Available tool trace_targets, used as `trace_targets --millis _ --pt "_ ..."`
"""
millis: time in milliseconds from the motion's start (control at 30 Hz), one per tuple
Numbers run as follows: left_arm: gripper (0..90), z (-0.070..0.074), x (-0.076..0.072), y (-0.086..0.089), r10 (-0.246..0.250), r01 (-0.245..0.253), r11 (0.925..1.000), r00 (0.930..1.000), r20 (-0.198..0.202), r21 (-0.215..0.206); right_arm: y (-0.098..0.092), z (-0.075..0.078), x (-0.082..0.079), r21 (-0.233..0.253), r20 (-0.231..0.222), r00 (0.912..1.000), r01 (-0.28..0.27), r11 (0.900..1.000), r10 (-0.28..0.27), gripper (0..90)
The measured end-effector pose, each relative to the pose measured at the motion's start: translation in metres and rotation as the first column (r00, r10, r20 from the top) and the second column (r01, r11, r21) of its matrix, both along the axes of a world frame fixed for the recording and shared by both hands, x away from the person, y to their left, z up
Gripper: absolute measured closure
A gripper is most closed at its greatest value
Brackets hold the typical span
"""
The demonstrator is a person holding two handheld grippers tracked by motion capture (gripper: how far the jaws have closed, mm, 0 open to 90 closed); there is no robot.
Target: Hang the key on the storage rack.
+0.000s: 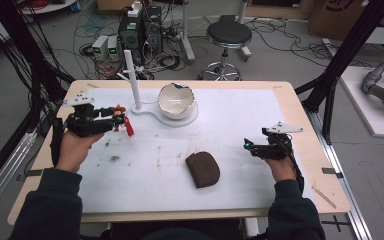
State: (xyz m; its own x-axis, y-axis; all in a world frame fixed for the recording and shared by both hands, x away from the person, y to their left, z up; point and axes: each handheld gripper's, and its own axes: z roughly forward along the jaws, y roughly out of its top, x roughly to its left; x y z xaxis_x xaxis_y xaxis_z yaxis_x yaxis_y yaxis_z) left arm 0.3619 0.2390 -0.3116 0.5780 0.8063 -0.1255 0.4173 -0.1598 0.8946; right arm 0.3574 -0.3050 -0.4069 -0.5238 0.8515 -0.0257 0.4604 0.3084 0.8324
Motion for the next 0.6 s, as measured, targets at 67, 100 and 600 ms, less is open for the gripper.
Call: trace_targets --millis 67,100,600 --pt "46.8 0.013 0.004 -0.001 -0.002 0.002 0.9999 0.9998 0.018 0.014 0.000 0.000 0.000 0.001 0.002 1.0000 -0.001 1.000 0.001 16.1" --pt "46.8 0.018 0.006 -0.001 0.002 -0.002 0.9999 0.9997 0.023 0.013 0.000 0.000 0.000 0.007 0.000 1.0000 0.000 1.000 0.000 16.1" --pt "46.9 0.057 0.040 0.000 0.014 -0.005 0.9970 0.9922 0.124 -0.077 -0.001 0.002 -0.001 0.014 0.014 0.9999 -0.001 1.000 0.001 16.1"
